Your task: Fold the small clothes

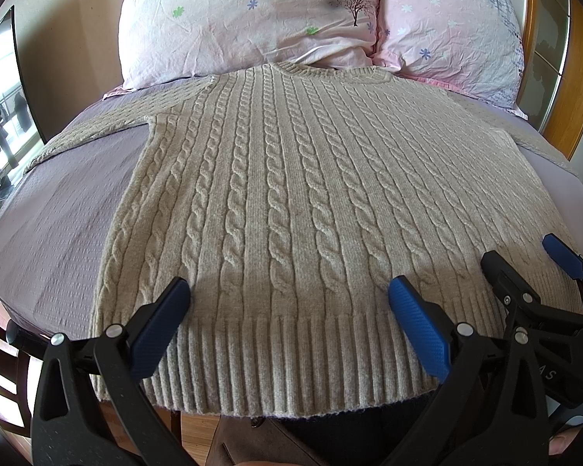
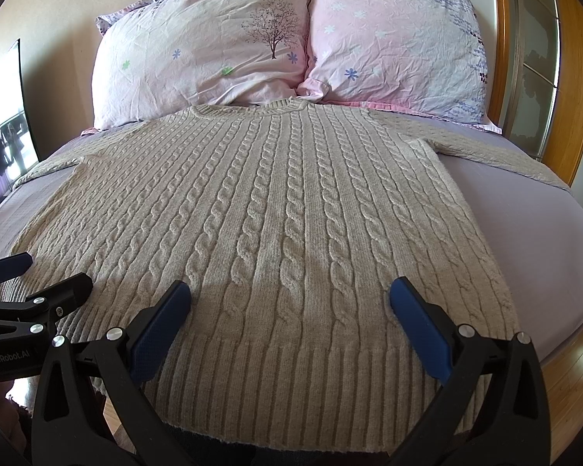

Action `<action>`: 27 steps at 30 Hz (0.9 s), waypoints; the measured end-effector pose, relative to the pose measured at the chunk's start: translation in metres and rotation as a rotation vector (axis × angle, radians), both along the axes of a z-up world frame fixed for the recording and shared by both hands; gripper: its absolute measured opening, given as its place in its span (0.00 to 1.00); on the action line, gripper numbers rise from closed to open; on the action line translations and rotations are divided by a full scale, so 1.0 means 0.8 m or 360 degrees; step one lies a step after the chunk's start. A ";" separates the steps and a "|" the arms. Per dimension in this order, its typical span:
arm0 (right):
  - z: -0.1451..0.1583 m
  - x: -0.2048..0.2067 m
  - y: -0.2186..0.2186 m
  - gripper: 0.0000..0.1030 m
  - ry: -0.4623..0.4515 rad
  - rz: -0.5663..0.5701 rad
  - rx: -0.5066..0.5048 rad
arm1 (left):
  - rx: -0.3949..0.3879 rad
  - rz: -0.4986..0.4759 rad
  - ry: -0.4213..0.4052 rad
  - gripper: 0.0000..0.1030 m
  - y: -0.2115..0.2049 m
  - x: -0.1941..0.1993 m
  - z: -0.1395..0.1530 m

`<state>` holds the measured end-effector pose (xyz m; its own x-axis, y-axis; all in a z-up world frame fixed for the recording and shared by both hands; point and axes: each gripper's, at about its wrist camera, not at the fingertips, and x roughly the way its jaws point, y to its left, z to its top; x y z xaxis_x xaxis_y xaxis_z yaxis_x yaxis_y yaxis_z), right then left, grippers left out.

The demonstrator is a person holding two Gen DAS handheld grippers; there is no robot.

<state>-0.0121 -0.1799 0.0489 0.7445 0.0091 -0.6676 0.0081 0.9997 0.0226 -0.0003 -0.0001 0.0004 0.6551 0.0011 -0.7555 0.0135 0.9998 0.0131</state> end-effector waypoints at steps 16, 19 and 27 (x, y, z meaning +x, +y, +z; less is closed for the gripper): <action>0.002 -0.003 0.005 0.99 0.0008 0.0027 -0.0007 | 0.0010 -0.0024 -0.0017 0.98 0.003 -0.002 0.000; 0.004 0.004 0.000 0.99 0.0004 0.0116 0.0004 | 0.0016 -0.0059 -0.0041 0.98 0.001 -0.006 0.002; 0.069 0.063 -0.189 0.99 -0.0124 -0.0244 0.0366 | -0.0239 -0.0147 -0.0080 0.98 0.039 0.025 0.025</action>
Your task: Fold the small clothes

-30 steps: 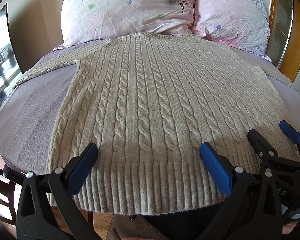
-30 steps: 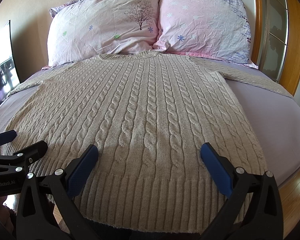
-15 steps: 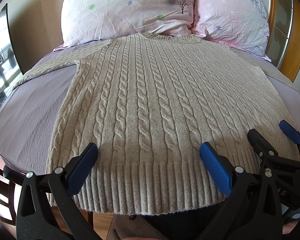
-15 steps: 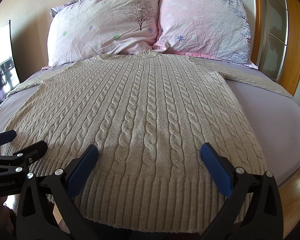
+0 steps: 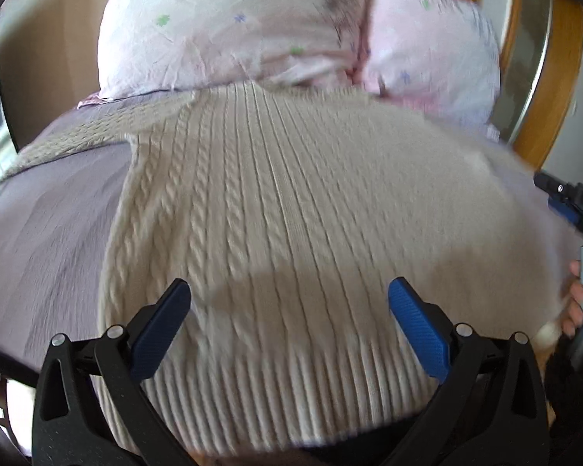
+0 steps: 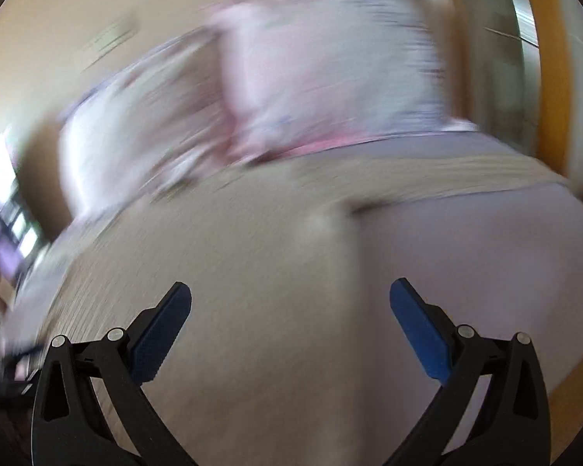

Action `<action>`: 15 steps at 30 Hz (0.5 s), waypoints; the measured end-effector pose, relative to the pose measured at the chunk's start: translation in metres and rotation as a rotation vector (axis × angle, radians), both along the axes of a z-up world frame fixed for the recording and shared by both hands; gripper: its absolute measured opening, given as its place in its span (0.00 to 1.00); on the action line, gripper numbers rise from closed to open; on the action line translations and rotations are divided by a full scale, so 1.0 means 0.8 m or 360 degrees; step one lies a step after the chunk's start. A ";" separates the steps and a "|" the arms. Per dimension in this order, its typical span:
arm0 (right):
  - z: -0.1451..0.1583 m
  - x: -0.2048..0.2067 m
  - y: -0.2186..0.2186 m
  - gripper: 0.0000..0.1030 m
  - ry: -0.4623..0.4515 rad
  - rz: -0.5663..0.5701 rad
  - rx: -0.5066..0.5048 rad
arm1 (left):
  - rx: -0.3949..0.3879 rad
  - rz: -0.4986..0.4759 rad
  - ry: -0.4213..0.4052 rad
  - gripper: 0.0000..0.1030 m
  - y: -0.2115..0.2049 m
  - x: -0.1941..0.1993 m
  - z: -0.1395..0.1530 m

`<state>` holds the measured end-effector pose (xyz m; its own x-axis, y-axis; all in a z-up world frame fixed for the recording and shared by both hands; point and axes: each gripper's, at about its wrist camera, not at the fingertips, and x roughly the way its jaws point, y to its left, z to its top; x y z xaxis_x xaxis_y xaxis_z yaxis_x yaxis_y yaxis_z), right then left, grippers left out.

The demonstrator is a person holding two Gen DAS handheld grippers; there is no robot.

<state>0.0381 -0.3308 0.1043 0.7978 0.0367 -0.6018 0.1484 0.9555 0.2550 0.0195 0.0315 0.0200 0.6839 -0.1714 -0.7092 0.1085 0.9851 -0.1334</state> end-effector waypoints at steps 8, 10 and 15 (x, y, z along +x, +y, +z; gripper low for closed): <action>-0.022 0.088 -0.281 0.61 0.0167 -0.0854 0.0670 | -0.0364 0.0096 -0.0205 0.98 0.082 0.086 0.042; -0.038 0.100 -0.327 0.57 0.0200 -0.1030 0.0778 | -0.0430 0.0148 -0.0242 0.98 0.106 0.105 0.049; -0.072 0.124 -0.385 0.43 0.0255 -0.1236 0.0947 | -0.0501 0.0373 -0.0298 0.98 0.170 0.122 0.052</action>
<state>0.1375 -0.6391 0.0466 0.6389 -0.1306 -0.7581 0.7542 0.3007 0.5838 0.1170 0.1673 0.0619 0.8420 -0.1840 -0.5072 -0.0625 0.9004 -0.4305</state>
